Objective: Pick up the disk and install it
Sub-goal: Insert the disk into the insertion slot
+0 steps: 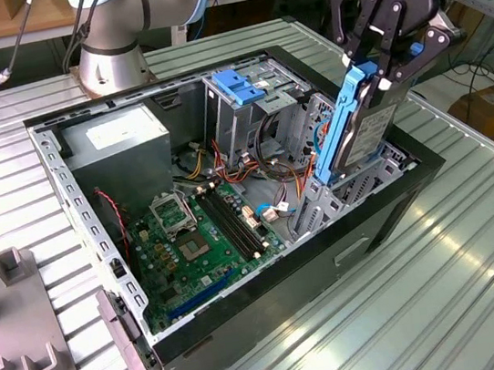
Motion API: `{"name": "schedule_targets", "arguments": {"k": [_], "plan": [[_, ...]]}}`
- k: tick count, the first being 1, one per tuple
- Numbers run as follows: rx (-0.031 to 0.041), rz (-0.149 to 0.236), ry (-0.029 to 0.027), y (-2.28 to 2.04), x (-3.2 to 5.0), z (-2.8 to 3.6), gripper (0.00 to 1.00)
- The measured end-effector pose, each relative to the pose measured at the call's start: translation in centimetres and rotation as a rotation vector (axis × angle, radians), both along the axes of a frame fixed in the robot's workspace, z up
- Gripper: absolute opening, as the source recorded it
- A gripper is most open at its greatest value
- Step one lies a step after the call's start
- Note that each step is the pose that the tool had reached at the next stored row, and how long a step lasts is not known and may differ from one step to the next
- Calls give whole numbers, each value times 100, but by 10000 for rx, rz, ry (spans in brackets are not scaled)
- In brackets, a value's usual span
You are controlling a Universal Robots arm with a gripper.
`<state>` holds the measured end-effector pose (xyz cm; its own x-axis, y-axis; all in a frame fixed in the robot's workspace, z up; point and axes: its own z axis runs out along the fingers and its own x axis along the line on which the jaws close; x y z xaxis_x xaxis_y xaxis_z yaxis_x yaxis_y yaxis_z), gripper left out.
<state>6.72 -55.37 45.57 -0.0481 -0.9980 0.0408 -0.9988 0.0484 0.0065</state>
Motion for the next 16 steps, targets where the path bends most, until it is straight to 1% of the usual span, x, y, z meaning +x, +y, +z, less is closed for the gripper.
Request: {"name": "schedule_targets", "arguments": {"k": [7, 10, 11, 12, 13, 14, 16], "plan": [[16, 0, 0, -20, 0, -42, 37], [16, 0, 0, -22, 0, -46, 37], [41, -1, -1, -23, 0, -46, 37], [98, 0, -1, -24, 0, -44, 37], [128, 0, -1, -23, 0, -37, 37], [144, 1, 0, -23, 1, -22, 37], [151, -1, 6, -23, 0, -5, 37]]}}
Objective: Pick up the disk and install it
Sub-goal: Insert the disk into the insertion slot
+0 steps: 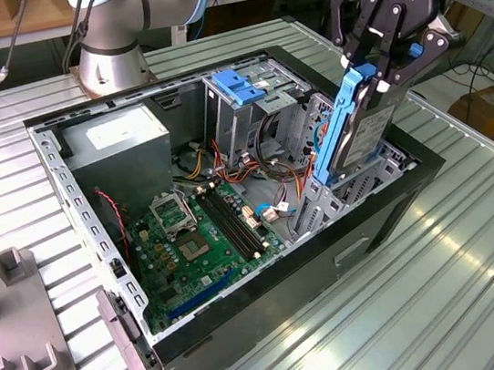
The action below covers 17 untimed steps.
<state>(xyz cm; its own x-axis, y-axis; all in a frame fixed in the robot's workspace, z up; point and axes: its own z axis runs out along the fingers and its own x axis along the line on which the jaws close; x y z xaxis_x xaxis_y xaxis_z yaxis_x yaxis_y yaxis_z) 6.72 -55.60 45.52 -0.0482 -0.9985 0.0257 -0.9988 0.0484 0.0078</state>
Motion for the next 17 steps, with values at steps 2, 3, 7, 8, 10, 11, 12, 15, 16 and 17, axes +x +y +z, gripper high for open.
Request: {"name": "schedule_targets", "arguments": {"k": [2, 3, 7, 8, 10, 11, 12, 15, 16, 17], "plan": [[84, 0, 1, -4, 0, 0, 37], [285, 1, 1, -18, 0, 0, 37], [291, 0, 1, -49, 0, -3, 37], [289, 1, 1, -57, 0, -5, 37], [289, 0, 1, -85, 0, -14, 37], [290, 0, 1, -91, 0, -18, 37], [292, 1, 1, -95, 0, -23, 37], [289, 0, 1, -103, 0, -41, 37], [289, 0, 1, -105, 0, -52, 37], [289, 0, 2, -108, 1, -66, 37]]}}
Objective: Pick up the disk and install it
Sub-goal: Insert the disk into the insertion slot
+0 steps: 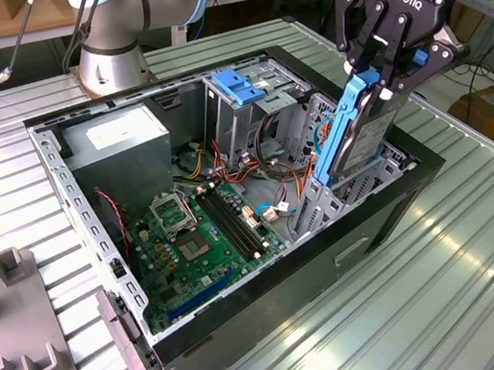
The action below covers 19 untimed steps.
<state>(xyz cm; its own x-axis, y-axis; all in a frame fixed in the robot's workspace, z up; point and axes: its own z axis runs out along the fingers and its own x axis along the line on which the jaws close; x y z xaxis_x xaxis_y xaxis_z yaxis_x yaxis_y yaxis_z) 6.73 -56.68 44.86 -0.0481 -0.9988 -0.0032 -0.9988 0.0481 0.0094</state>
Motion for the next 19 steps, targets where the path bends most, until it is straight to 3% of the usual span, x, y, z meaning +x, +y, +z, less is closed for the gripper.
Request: {"name": "schedule_targets", "arguments": {"k": [6, 19], "plan": [[0, 1, 2, -9, 2, -76, 37], [1, 0, 1, -10, 1, -165, 37]]}}
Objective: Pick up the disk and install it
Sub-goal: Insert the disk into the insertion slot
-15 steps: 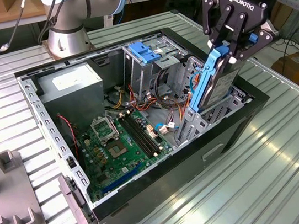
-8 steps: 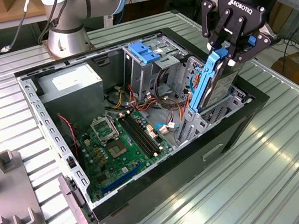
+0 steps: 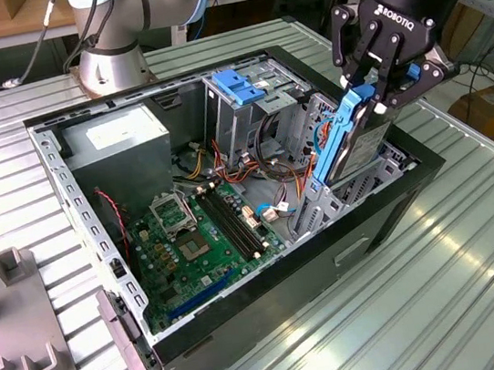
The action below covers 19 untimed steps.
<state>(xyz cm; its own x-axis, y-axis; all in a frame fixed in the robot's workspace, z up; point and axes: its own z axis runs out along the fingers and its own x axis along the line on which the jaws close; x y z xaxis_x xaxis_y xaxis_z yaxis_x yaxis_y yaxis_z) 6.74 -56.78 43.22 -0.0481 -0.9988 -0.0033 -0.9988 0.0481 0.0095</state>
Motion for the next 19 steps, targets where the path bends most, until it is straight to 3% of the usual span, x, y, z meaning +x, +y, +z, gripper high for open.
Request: {"name": "schedule_targets", "arguments": {"k": [17, 19], "plan": [[-1, 0, 0, 0, 0, -211, 37], [-3, 0, 1, 0, 0, -270, 37]]}}
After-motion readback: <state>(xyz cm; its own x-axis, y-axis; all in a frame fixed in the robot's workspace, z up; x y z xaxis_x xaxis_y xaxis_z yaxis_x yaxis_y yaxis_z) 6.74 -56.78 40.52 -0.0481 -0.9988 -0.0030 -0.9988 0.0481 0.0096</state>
